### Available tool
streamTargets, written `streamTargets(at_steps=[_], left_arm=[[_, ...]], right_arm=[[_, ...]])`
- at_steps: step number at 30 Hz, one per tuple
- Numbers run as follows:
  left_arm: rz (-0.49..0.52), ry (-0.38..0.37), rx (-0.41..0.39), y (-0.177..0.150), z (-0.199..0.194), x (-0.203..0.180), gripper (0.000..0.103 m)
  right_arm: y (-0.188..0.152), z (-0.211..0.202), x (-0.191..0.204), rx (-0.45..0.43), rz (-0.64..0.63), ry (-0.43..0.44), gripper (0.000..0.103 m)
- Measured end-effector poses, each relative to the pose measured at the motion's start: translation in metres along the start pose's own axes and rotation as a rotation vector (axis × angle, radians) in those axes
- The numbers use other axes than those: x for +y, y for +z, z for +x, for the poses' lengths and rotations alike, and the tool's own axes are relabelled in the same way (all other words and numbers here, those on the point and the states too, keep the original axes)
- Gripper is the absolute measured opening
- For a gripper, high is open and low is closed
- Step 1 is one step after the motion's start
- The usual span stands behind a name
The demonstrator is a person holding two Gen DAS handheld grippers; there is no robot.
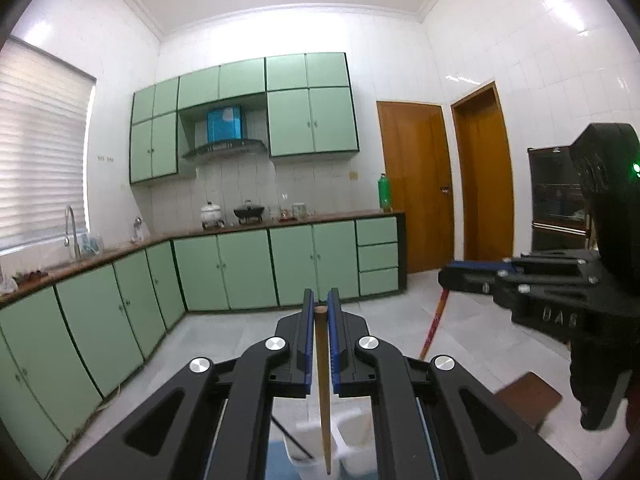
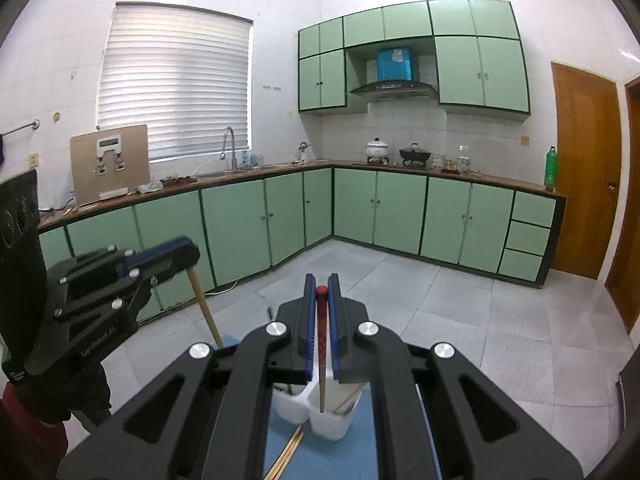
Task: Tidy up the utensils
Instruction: 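Lower both chopsticks into the white holder compartments and open both tools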
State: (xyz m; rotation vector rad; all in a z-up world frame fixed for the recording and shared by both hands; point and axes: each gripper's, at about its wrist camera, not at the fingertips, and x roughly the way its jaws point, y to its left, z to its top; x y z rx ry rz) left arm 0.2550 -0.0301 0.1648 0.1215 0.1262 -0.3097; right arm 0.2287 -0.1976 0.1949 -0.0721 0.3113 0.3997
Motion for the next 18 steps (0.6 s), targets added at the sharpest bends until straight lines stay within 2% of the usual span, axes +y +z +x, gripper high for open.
streamTargets(at_steps=[3, 11, 18], left_arm=[[-0.006, 0.005, 0.002, -0.002, 0.023, 0.003, 0.007], [-0.066, 0.01, 0.048, -0.051, 0.082, 0.017, 0.007], [-0.109, -0.013, 0.18, -0.091, 0.11, 0.027, 0.008]], right_arm=[[-0.004, 0.023, -0.011, 0.007, 0.022, -0.005, 0.005], [-0.044, 0.084, -0.022, 0.093, 0.055, -0.024, 0.005], [-0.081, 0.113, -0.015, 0.192, 0.076, -0.014, 0.006]])
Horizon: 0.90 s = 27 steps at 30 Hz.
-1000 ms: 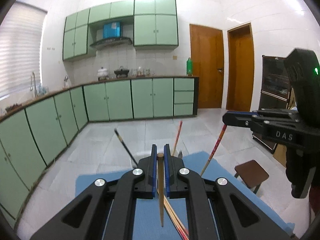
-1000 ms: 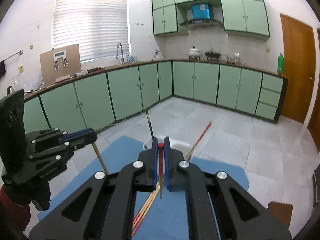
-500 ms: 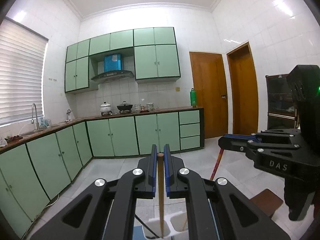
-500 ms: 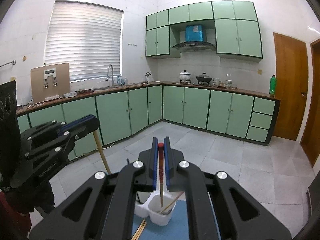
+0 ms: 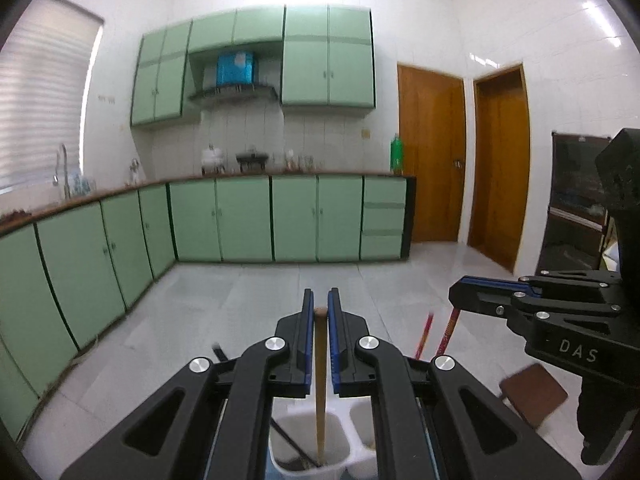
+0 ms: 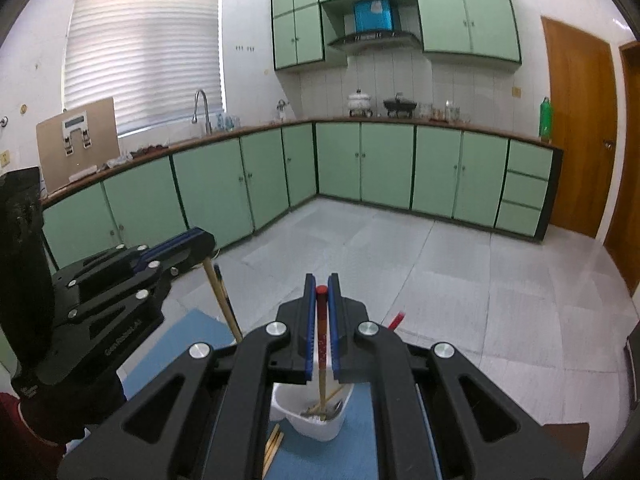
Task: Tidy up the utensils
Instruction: 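Lower both chopsticks into the white holder compartments and open both tools, then move both open tools back to the remaining chopsticks on the mat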
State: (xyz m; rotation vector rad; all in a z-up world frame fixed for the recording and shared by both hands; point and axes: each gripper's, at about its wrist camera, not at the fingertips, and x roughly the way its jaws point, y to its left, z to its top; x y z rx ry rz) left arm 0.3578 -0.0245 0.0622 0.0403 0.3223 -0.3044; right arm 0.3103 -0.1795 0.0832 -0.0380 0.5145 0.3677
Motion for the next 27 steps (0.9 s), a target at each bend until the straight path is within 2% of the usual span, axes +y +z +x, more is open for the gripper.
streamTargets(at_steps=[2, 4, 6, 8, 9, 11, 13, 18, 21, 27], left_arm=[[-0.01, -0.009, 0.04, -0.009, 0.005, 0.003, 0.017], [-0.022, -0.01, 0.064, -0.017, 0.002, 0.005, 0.03], [-0.04, -0.02, 0.064, -0.022, -0.008, 0.009, 0.032], [-0.048, -0.015, 0.059, -0.023, -0.019, 0.012, 0.043], [-0.053, -0.006, 0.053, -0.026, -0.03, 0.013, 0.051], [-0.058, 0.001, 0.05, -0.029, -0.043, 0.014, 0.055], [-0.063, 0.007, 0.059, -0.036, -0.058, 0.013, 0.063], [-0.08, 0.01, 0.089, -0.059, -0.092, 0.007, 0.074], [-0.085, 0.023, 0.119, -0.08, -0.108, 0.0, 0.079], [-0.104, 0.046, 0.205, -0.137, -0.127, -0.014, 0.08]], right_arm=[[-0.009, 0.005, 0.002, 0.029, 0.002, -0.003, 0.006], [-0.016, 0.005, 0.003, 0.041, 0.009, -0.015, 0.015], [-0.021, -0.003, 0.002, 0.031, 0.026, -0.025, 0.024], [-0.026, -0.017, 0.001, 0.012, 0.025, -0.054, 0.03], [-0.029, -0.023, 0.001, 0.004, 0.023, -0.068, 0.036], [-0.038, -0.039, 0.002, -0.013, 0.02, -0.086, 0.047], [-0.048, -0.054, 0.005, -0.025, 0.013, -0.101, 0.063], [-0.081, -0.081, 0.009, -0.027, 0.043, -0.114, 0.084], [-0.111, -0.092, 0.014, -0.005, 0.083, -0.097, 0.09], [-0.169, -0.097, 0.029, 0.067, 0.13, -0.109, 0.091]])
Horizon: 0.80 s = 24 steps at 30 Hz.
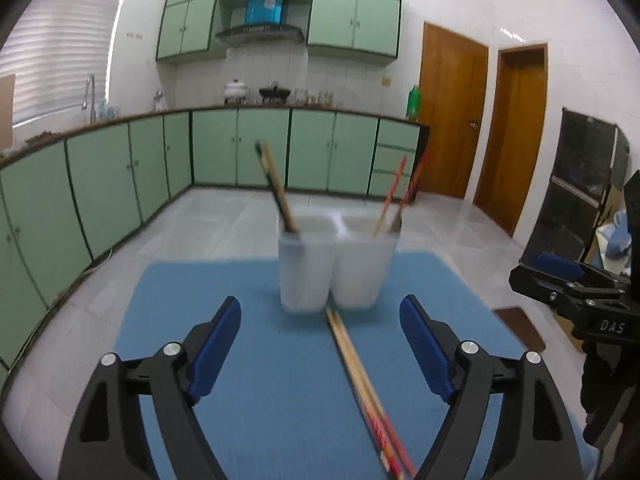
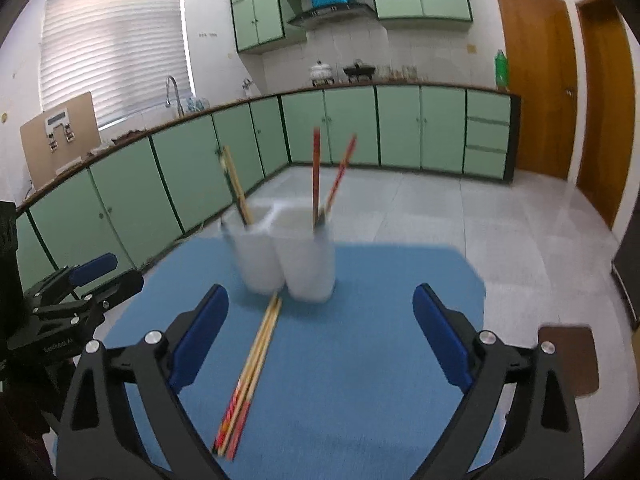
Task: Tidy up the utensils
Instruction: 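Move both open tools back to the remaining chopsticks on the mat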
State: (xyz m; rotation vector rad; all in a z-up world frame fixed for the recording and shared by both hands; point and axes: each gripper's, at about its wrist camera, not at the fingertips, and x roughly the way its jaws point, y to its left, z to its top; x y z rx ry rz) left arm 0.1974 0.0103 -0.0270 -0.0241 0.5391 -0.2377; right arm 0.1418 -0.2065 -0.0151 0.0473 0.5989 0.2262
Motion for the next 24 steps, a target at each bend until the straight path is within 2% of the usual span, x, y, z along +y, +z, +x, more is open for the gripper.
streamTargets(at_steps=[6, 12, 16, 24], left_arm=[[-0.006, 0.037, 0.102, -0.055, 0.003, 0.003, 0.08], [-0.026, 0.068, 0.179, -0.088, 0.005, 0.01, 0.08], [-0.007, 0.088, 0.215, -0.105, 0.006, 0.009, 0.08], [-0.022, 0.107, 0.259, -0.119, 0.008, 0.014, 0.08]], right_arm=[[-0.047, 0.006, 0.007, 0.08, 0.003, -0.024, 0.091], [-0.083, 0.013, 0.017, 0.15, 0.019, -0.007, 0.091], [-0.105, 0.019, 0.028, 0.202, 0.0, 0.005, 0.091], [-0.123, 0.032, 0.046, 0.272, -0.029, 0.019, 0.091]])
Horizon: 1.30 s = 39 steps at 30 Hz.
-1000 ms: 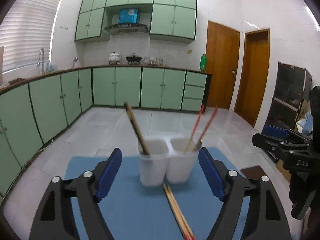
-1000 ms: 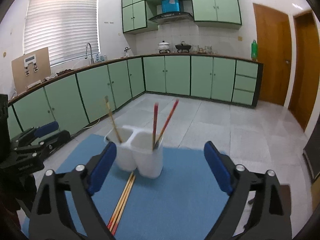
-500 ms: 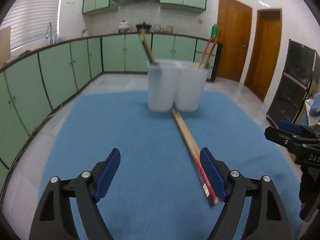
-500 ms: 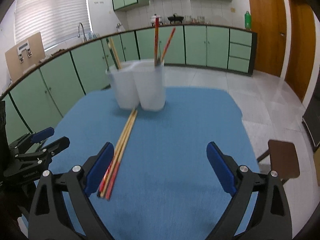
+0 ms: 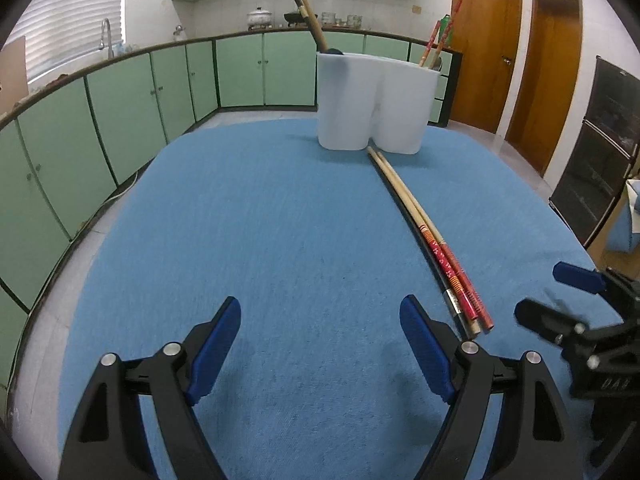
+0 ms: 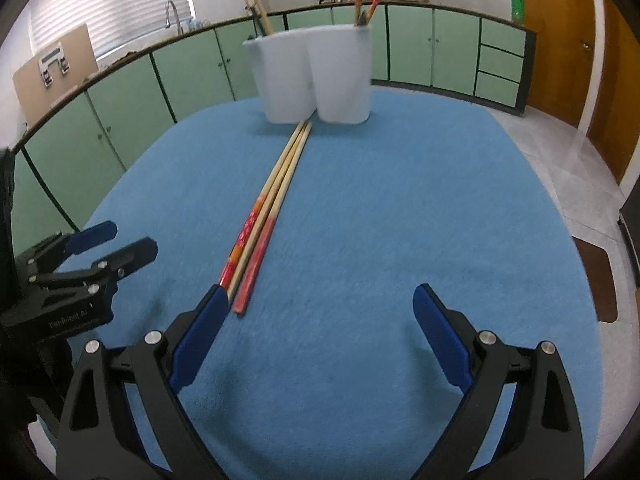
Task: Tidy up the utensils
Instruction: 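Move both open tools back to the remaining chopsticks on the mat, then grasp a red-patterned chopstick with the right tool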
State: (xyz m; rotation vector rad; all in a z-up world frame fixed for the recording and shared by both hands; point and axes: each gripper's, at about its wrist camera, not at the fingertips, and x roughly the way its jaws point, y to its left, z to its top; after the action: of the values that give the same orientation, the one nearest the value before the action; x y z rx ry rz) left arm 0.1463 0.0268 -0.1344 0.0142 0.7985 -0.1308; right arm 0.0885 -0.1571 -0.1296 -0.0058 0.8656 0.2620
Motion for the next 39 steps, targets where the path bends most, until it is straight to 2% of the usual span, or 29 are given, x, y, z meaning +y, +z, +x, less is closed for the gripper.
streamTargets(at_steps=[5, 7, 13, 23, 26, 29, 32, 34, 35, 36, 39], left_arm=[[0.008, 0.007, 0.009, -0.002, 0.001, 0.0, 0.08], [0.006, 0.007, 0.013, -0.002, 0.001, 0.001, 0.08], [0.01, 0.009, 0.022, -0.001, 0.004, 0.0, 0.08], [0.004, 0.008, 0.027, 0.0, 0.007, 0.001, 0.081], [0.004, 0.01, 0.028, 0.0, 0.008, 0.001, 0.081], [0.006, 0.012, 0.027, 0.0, 0.007, 0.002, 0.081], [0.003, 0.012, 0.024, 0.0, 0.007, 0.003, 0.081], [0.001, 0.012, 0.027, 0.0, 0.008, 0.003, 0.081], [0.002, 0.013, 0.03, 0.0, 0.008, 0.003, 0.081], [0.004, 0.014, 0.032, 0.0, 0.009, 0.002, 0.081], [0.012, 0.013, 0.035, 0.001, 0.01, 0.0, 0.081]], right_arm=[[-0.001, 0.004, 0.007, 0.019, -0.022, -0.007, 0.09], [0.001, 0.007, 0.01, 0.029, -0.032, -0.009, 0.084], [0.003, 0.019, 0.013, 0.072, -0.064, -0.028, 0.082], [0.004, 0.014, -0.005, 0.07, -0.04, -0.098, 0.077], [0.001, 0.012, -0.006, 0.064, -0.037, -0.07, 0.073], [0.001, 0.013, 0.0, 0.06, -0.043, -0.028, 0.062], [0.003, 0.015, 0.008, 0.057, -0.076, -0.025, 0.042], [0.005, 0.016, 0.009, 0.056, -0.082, -0.017, 0.024], [0.005, 0.016, 0.009, 0.056, -0.082, -0.012, 0.02], [0.005, 0.016, 0.009, 0.056, -0.082, -0.004, 0.008], [0.006, 0.016, 0.006, 0.055, -0.071, 0.01, 0.006]])
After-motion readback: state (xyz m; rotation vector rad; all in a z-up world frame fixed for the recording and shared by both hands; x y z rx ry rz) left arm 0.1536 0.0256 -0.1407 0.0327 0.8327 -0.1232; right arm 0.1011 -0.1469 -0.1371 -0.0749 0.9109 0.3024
